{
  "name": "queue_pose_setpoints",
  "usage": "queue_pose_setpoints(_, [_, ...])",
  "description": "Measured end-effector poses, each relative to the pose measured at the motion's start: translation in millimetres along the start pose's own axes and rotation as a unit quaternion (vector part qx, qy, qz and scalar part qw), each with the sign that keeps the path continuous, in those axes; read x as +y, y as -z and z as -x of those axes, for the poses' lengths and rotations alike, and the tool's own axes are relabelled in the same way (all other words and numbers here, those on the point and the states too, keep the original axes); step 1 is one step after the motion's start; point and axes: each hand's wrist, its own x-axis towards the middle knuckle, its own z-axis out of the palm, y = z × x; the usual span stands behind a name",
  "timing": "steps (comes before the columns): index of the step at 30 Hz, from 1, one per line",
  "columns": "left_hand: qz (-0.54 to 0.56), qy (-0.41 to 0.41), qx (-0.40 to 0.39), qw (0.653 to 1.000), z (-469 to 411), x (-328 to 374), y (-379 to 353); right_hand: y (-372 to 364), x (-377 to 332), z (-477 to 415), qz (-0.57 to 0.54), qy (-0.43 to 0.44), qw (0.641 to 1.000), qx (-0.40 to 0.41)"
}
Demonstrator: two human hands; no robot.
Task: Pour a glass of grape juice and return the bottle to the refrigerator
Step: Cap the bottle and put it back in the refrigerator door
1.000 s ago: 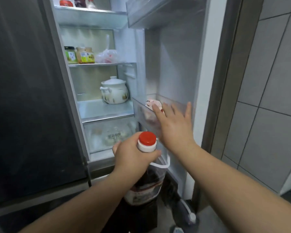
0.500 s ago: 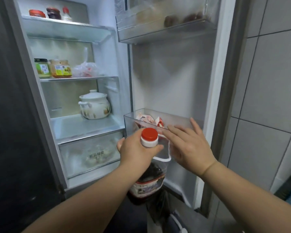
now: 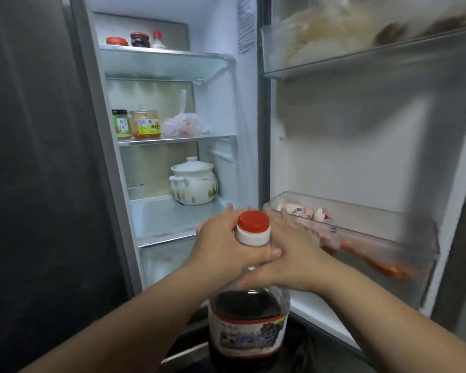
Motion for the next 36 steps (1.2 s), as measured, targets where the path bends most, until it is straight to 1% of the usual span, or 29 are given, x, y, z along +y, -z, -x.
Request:
queue_pose_setpoints(2, [-0.009,-0.011,-0.009,1.000,-5.6,-8.4,19.6,-15.5,-13.1,-15.9,-0.033,0.013,0.999,0.037])
queue_pose_setpoints(5, [-0.013,-0.033,-0.026,0.999,-14.0,-16.9,45.8,-40.0,-24.9,-39.2,-0.111,0.030,0.989,0.092])
queue_pose_setpoints(7, [-0.038,-0.044,-0.021,0.998,-21.9,-22.8,59.2,-48.0,-33.8,-53.1,-0.155,0.043,0.982,0.102])
queue_pose_setpoints(11, [-0.073,-0.054,-0.010,0.996,-45.8,-27.3,84.3,-45.4,-51.7,-85.2,-0.198,0.064,0.972,0.109])
queue_pose_setpoints(14, [-0.043,-0.069,0.013,0.997,-73.1,-23.1,104.3,-30.4,-64.5,-118.0,-0.207,0.103,0.964,0.131])
queue_pose_setpoints(16, [-0.037,-0.069,0.028,0.997,-93.3,-21.4,115.2,-21.8,-66.2,-141.7,-0.218,0.111,0.958,0.146])
queue_pose_setpoints(19, [-0.044,-0.071,0.031,0.996,-115.6,-20.1,120.6,-16.1,-59.9,-168.4,-0.202,0.113,0.956,0.180])
queue_pose_setpoints(21, [-0.053,-0.065,0.015,0.996,-127.9,-22.7,124.2,-13.8,-55.6,-182.7,-0.183,0.119,0.957,0.192])
queue_pose_setpoints(24, [-0.006,-0.024,-0.046,0.999,-144.0,-35.5,131.7,-13.1,-48.3,-206.5,-0.170,0.125,0.959,0.191])
queue_pose_setpoints(25, [-0.008,-0.008,-0.055,0.998,-148.3,-38.1,133.4,-15.1,-43.4,-215.3,-0.167,0.128,0.959,0.192])
queue_pose_setpoints(27, [-0.066,0.006,-0.039,0.997,-156.2,-45.1,135.6,-14.6,-45.9,-226.8,-0.166,0.139,0.957,0.191])
queue_pose_setpoints(28, [-0.102,0.005,-0.021,0.995,-159.8,-49.6,135.7,-15.2,-44.9,-234.7,-0.165,0.151,0.956,0.190])
queue_pose_setpoints(30, [-0.186,-0.009,0.022,0.982,-160.2,-61.4,133.9,-16.1,-43.7,-247.9,-0.196,0.159,0.952,0.174])
queue_pose_setpoints(32, [-0.306,-0.033,0.078,0.948,-153.8,-82.0,133.2,-23.4,-40.4,-263.6,-0.183,0.151,0.951,0.198])
queue_pose_setpoints(33, [-0.365,-0.045,0.101,0.925,-150.0,-94.1,135.0,-26.6,-39.5,-268.7,-0.180,0.122,0.953,0.209])
queue_pose_setpoints(34, [-0.419,-0.050,0.112,0.900,-146.0,-106.2,137.1,-31.5,-37.7,-273.9,-0.174,0.115,0.955,0.210])
queue_pose_setpoints(36, [-0.504,-0.030,0.115,0.855,-140.3,-126.9,140.5,-42.5,-38.4,-282.2,-0.177,0.103,0.957,0.204])
